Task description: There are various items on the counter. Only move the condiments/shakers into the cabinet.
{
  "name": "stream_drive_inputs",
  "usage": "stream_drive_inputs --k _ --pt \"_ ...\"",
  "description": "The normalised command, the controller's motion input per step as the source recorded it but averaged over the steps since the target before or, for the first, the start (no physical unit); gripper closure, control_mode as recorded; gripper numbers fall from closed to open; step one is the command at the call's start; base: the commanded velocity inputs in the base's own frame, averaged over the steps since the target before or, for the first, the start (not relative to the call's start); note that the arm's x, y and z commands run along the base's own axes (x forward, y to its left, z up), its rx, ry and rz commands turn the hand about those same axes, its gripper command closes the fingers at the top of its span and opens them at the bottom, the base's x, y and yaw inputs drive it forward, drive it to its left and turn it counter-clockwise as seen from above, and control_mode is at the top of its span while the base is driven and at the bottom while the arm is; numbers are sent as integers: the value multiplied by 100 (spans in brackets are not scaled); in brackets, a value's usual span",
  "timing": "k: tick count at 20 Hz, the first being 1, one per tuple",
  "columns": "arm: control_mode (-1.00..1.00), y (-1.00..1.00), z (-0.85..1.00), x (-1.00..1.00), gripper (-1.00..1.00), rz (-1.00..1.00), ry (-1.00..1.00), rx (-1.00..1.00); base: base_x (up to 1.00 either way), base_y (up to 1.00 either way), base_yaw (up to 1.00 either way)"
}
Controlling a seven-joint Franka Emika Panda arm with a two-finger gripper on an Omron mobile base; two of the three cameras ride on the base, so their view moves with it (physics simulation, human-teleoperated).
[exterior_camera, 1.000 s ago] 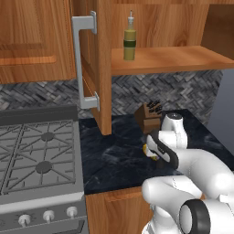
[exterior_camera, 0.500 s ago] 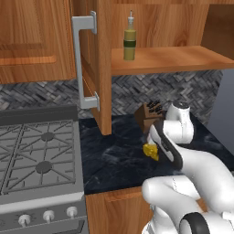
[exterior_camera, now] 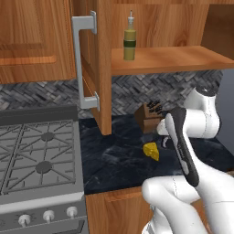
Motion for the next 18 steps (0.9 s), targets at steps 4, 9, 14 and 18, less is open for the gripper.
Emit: stream_drive_inputs --k 4,9,14,18 --pt "-100 -3 100 -31 100 0 -10 2 0 0 0" --pt "-100 -7 100 -18 100 0 -5 0 0 0 0" --pt "-100 -11 100 -43 100 0 -9 -12 0 0 0" --pt "-100 -3 100 -44 100 -1 -23 -26 0 0 0"
